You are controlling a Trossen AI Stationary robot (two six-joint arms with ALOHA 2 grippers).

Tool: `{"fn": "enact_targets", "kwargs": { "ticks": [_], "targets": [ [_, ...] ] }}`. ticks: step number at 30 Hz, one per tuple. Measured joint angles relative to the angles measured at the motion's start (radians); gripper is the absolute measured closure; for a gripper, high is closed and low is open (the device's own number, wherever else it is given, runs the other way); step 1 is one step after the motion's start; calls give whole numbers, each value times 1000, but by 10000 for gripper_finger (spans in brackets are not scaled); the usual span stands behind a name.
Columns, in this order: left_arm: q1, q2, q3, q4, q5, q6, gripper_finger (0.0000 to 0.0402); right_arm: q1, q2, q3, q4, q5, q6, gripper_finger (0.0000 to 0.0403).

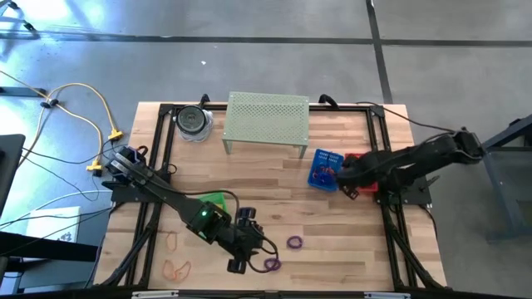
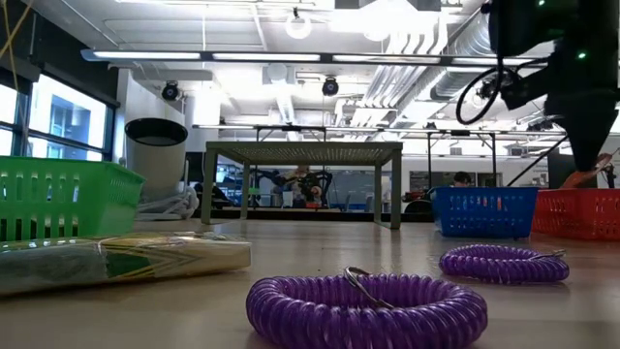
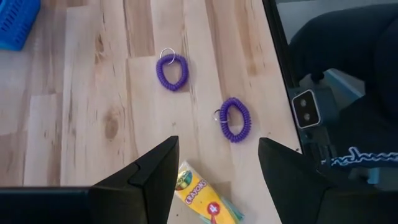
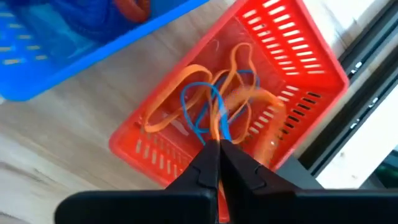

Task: Pick & Place Office Desk Supplies
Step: Put the orange rubber band into the red bin, then put the crayon box into the green bin

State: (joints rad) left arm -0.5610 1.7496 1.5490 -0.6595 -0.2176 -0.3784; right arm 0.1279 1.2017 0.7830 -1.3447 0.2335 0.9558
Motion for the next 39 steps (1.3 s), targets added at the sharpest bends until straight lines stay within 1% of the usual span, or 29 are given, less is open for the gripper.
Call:
{"fn": "enact_targets", "kwargs": {
  "ticks": [3,6,11,15,19,24,30,36,39],
  "targets": [
    [-10,0,0,3,0,-24,188,-33,0,0,-1,-5,-34,395],
    [-26,0,-9,15,0,-47,188,-47,0,0,-1,-8,-43,372],
    [-60,0,-42,37,-25,-93,188,-70,0,0,-1,-5,-18,299],
    [-87,0,-51,37,-58,-149,188,-86,0,0,-5,41,-15,237],
    [-116,0,-51,40,-103,-217,188,-84,0,10,-14,68,-16,203],
    [-178,21,-54,46,-210,-331,188,-53,-14,49,-14,155,4,186],
    [-269,125,-55,82,-374,-421,188,74,-50,118,5,313,67,187],
    [-339,239,-55,135,-493,-552,188,249,-84,145,156,424,60,187],
    [-372,275,-55,148,-584,-624,188,336,-87,147,275,479,-19,187]
  ]
}}
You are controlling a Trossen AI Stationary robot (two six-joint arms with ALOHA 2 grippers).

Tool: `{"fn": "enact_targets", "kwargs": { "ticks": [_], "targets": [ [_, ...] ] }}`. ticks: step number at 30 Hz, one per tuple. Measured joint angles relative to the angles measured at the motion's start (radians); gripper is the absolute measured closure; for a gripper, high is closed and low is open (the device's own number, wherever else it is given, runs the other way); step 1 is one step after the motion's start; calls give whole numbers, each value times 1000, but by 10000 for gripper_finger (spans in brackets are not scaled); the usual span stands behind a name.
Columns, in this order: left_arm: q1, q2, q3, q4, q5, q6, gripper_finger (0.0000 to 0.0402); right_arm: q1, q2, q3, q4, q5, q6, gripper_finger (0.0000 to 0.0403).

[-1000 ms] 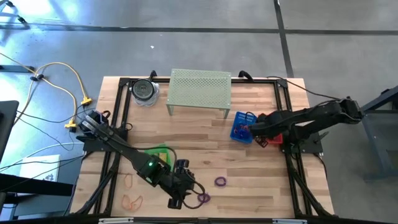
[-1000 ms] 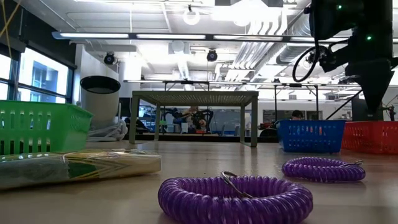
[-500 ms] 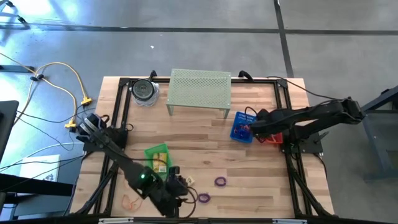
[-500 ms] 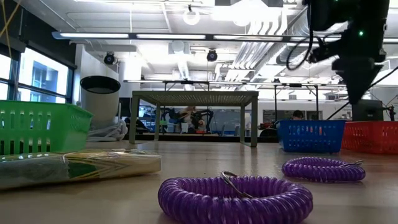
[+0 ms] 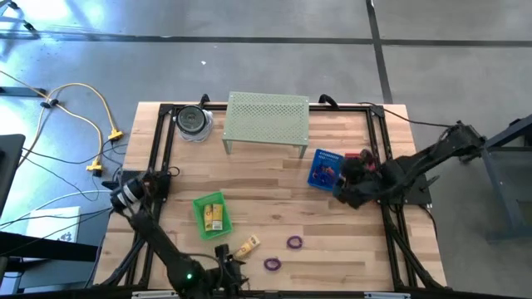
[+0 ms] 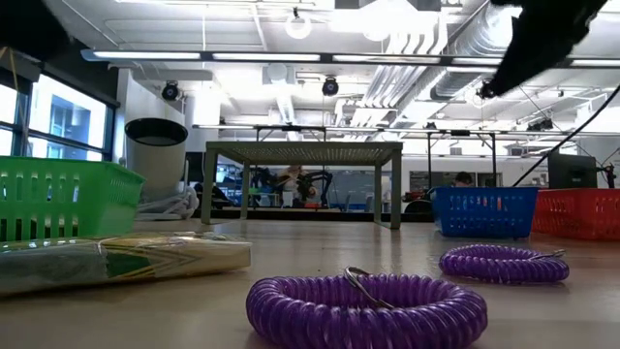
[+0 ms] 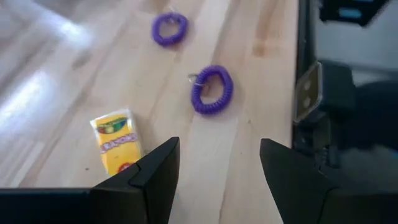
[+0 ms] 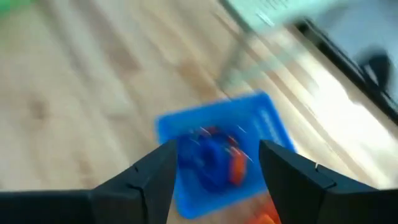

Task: Pick & Place Office Desk Supplies
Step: Put the crayon box into the green bin

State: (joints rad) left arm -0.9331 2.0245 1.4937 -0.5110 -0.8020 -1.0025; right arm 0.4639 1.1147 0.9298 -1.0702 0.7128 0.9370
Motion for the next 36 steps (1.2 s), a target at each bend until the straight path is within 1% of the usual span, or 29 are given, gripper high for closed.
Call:
{"fn": "enact_targets", "kwargs": {
  "ticks": [5,7,10,14,17,21,24,31,36],
  "targets": [
    [-59,57,0,-1,-187,-77,188,121,6,0,258,63,-274,187],
    [-75,85,0,-1,-237,-108,188,154,9,0,371,71,-374,187],
    [-88,126,0,-2,-275,-129,188,189,9,0,516,62,-508,187],
    [-81,168,0,-4,-279,-172,188,215,9,0,641,2,-618,187],
    [-73,183,0,-5,-303,-210,188,220,9,0,683,-57,-655,187],
    [-70,185,0,-12,-358,-228,188,220,9,0,689,-118,-673,187],
    [-70,185,1,-40,-387,-248,188,220,12,0,690,-120,-673,187],
    [-59,185,1,-220,-362,-466,188,216,26,-1,690,-120,-677,187],
    [-50,185,1,-229,-352,-471,188,216,43,-2,693,-121,-680,188]
  ]
}}
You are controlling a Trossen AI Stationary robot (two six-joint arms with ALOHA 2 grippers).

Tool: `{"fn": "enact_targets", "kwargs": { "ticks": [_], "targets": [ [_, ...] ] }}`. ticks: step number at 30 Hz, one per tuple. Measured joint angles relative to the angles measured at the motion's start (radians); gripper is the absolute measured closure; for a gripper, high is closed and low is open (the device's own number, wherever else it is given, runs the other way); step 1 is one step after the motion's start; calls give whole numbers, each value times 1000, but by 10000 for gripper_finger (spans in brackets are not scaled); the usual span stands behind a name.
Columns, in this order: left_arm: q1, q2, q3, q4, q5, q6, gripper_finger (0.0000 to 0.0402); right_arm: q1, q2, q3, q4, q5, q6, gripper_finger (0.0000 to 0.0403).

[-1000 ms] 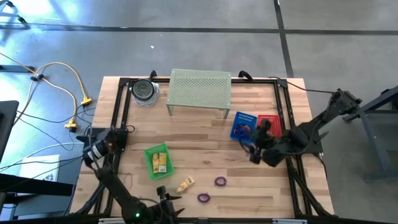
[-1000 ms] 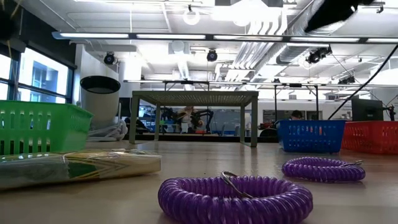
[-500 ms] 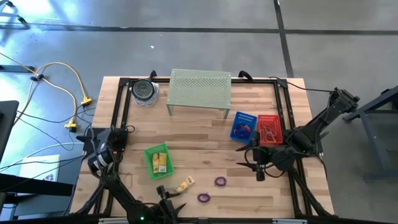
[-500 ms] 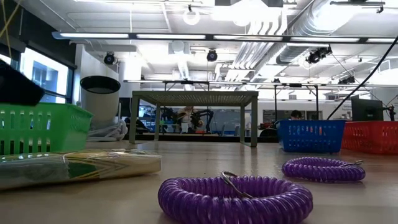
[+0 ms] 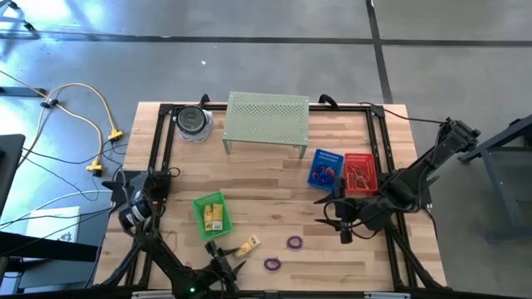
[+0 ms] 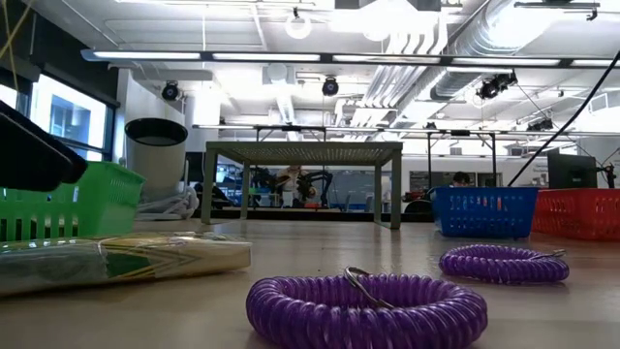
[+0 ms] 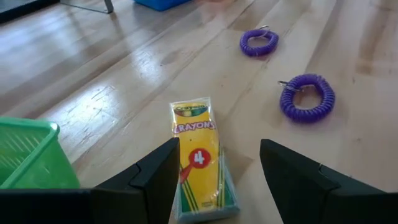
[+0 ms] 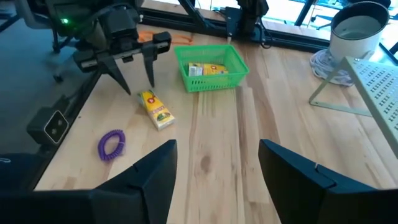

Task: Pick & Place Office Desk Supplies
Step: Put the crayon box into the green bin

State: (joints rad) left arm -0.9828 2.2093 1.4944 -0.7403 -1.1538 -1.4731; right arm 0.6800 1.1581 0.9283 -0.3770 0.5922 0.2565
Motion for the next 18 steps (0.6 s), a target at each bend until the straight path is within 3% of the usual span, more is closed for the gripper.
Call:
{"fn": "enact_targets", "kwargs": {
  "ticks": [9,18],
  "targets": [
    [13,0,-26,0,25,5,188,-2,37,0,17,-2,-11,188],
    [16,34,-26,15,43,6,188,-2,46,0,83,-69,-56,188]
  ]
}}
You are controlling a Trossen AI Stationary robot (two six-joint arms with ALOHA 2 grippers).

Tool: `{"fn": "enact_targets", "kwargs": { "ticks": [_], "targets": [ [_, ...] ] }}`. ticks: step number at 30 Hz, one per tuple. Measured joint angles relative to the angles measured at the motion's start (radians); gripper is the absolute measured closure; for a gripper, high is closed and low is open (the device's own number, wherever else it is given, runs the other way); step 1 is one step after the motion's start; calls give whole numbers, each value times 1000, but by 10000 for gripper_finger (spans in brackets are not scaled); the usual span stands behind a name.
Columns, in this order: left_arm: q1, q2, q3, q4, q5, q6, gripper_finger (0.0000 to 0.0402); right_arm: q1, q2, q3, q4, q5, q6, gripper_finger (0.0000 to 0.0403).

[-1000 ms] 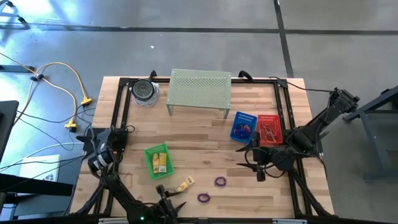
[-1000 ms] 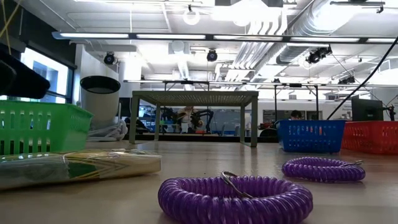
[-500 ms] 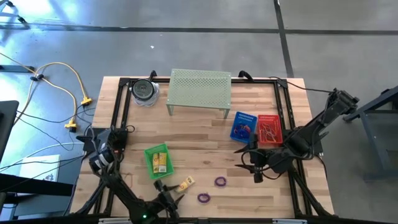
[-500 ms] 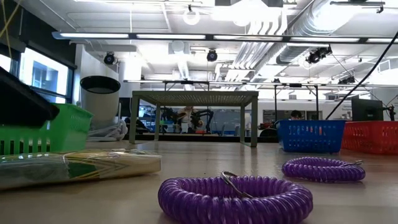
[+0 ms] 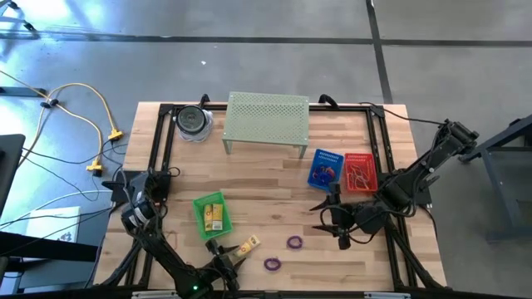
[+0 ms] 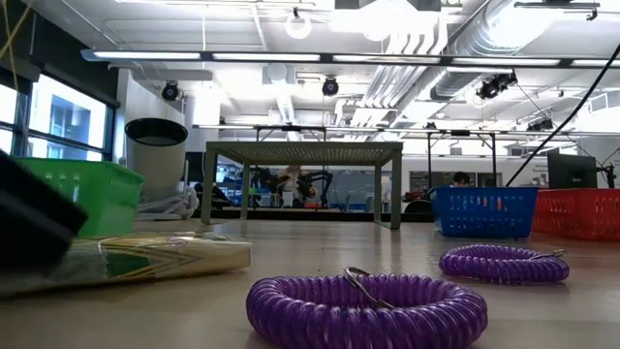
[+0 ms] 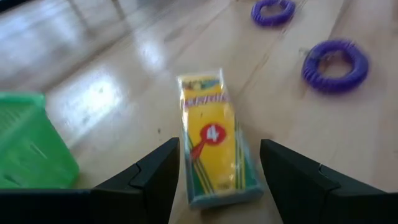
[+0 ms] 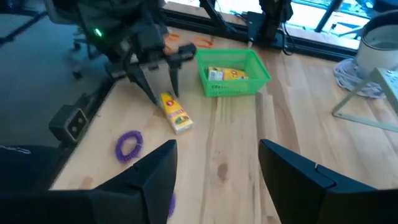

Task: Pick & Place Office Desk Supplies
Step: Put the crayon box into the green bin

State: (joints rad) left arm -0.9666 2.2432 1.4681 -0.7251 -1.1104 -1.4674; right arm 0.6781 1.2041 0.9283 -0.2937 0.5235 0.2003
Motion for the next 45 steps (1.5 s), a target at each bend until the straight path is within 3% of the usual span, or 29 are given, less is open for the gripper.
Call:
{"fn": "enact_targets", "kwargs": {
  "ticks": [13,21,27,35,45],
  "targets": [
    [8,55,2,3,-1,-66,188,1,0,0,15,-7,-10,188],
    [57,52,4,27,130,-47,219,0,0,0,22,-7,-22,188],
    [60,55,3,36,128,-23,272,1,0,0,22,-45,-22,188],
    [50,45,16,57,49,-19,277,1,0,0,21,-89,-22,188],
    [139,-147,27,53,290,52,278,1,0,0,10,-89,-18,188]
  ]
}}
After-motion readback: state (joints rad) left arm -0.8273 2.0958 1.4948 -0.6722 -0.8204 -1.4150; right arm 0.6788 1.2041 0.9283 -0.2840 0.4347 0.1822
